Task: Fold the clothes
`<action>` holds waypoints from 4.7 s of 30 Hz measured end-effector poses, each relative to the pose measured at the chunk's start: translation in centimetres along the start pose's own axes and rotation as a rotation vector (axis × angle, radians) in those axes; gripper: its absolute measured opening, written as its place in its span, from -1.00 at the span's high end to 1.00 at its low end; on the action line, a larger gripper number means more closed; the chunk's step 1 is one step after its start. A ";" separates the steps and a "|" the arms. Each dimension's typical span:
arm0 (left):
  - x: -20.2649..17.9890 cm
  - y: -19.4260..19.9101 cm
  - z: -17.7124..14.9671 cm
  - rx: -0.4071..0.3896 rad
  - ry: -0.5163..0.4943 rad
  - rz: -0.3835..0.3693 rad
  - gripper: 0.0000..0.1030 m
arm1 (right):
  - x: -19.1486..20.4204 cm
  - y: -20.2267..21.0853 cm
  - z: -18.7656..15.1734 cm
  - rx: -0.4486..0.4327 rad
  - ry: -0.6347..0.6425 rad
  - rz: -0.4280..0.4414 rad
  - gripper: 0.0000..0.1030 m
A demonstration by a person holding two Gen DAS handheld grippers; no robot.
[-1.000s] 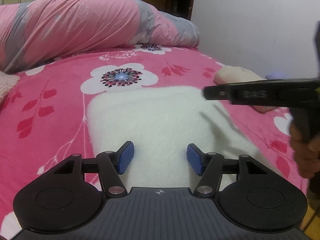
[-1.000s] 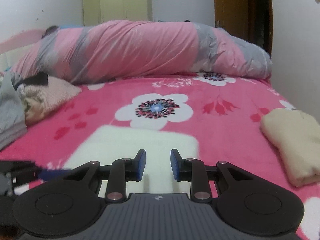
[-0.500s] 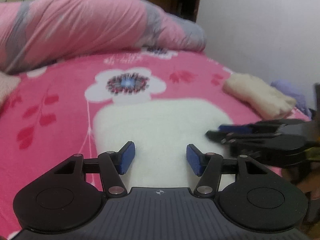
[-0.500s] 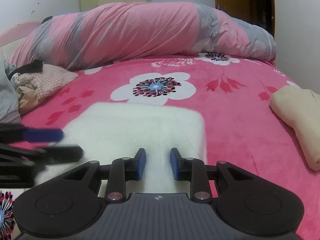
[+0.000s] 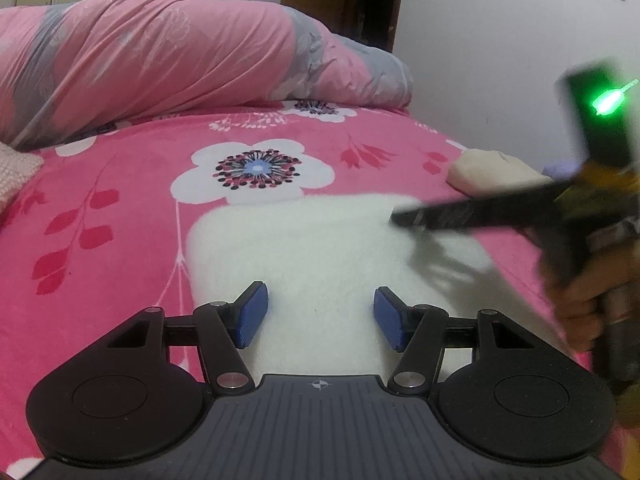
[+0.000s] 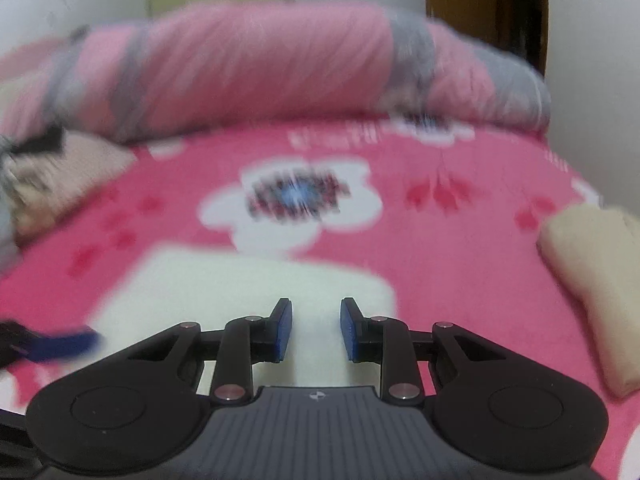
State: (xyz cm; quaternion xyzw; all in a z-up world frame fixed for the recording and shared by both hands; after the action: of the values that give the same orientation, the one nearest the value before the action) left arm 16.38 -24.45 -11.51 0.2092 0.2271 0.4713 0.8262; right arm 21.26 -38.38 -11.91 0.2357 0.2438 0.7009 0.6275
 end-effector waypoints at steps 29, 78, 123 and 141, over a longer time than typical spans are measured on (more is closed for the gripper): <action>3.9 -6.3 4.1 0.110 0.081 -0.036 -0.23 | 0.8 -4.3 2.7 0.073 0.001 0.097 0.49; -0.9 6.6 -6.0 0.146 -0.039 0.022 -0.25 | 5.0 15.9 -9.4 -0.003 0.107 0.087 0.45; -0.8 6.6 -6.6 0.173 0.008 0.035 -0.25 | 3.3 15.9 -12.8 0.053 0.106 0.020 0.45; 0.1 7.5 -5.8 0.167 0.058 0.047 -0.33 | 1.3 17.7 -11.2 -0.010 -0.062 0.068 0.14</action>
State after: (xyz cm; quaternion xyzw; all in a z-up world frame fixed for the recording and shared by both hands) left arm 7.99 -20.07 -12.00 0.2689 0.2845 0.4759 0.7876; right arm 0.48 -39.21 -9.24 0.2625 0.2125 0.7153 0.6118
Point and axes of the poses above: each gripper's, at about its wrist camera, not at the fingertips, and y roughly against the way its jaws point, x to its left, z to its top, the point moved 10 cm from there along -y, roughly the way its jaws point, and after that the axes turned 4 degrees about y, right-handed, at the moved point
